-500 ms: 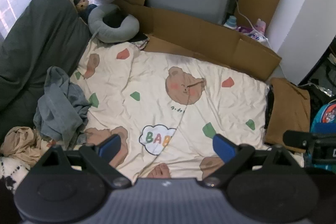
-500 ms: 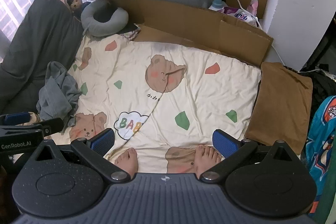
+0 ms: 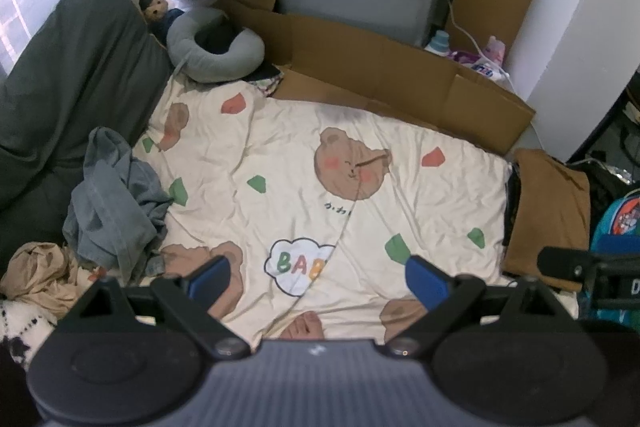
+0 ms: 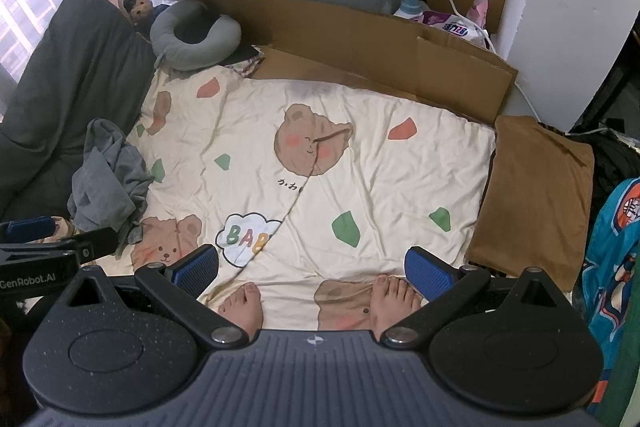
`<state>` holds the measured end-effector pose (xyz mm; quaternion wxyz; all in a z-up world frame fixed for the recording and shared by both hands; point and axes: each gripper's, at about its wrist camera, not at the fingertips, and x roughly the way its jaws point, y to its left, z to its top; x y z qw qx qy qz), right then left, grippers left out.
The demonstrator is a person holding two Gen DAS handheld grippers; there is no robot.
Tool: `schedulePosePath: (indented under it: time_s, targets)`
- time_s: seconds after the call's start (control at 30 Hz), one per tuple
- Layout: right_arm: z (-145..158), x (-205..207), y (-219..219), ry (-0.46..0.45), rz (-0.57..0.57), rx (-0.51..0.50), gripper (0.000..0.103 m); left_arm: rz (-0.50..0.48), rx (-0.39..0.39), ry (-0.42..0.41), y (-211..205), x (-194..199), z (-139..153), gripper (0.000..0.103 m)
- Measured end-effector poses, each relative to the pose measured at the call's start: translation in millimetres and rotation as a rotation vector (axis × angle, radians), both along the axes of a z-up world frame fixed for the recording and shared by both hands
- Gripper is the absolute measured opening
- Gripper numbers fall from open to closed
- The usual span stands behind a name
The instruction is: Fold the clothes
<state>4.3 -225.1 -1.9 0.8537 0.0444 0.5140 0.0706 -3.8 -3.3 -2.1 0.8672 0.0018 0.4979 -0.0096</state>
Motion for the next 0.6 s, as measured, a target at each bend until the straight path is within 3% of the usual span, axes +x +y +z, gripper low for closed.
schedulePosePath:
  time_s: [0.6]
  targets:
    - [2.4, 2.4, -1.6, 0.001, 0.011, 0.005, 0.102, 0.001, -0.002, 0.002, 2.1, 0.1, -1.8, 0.096]
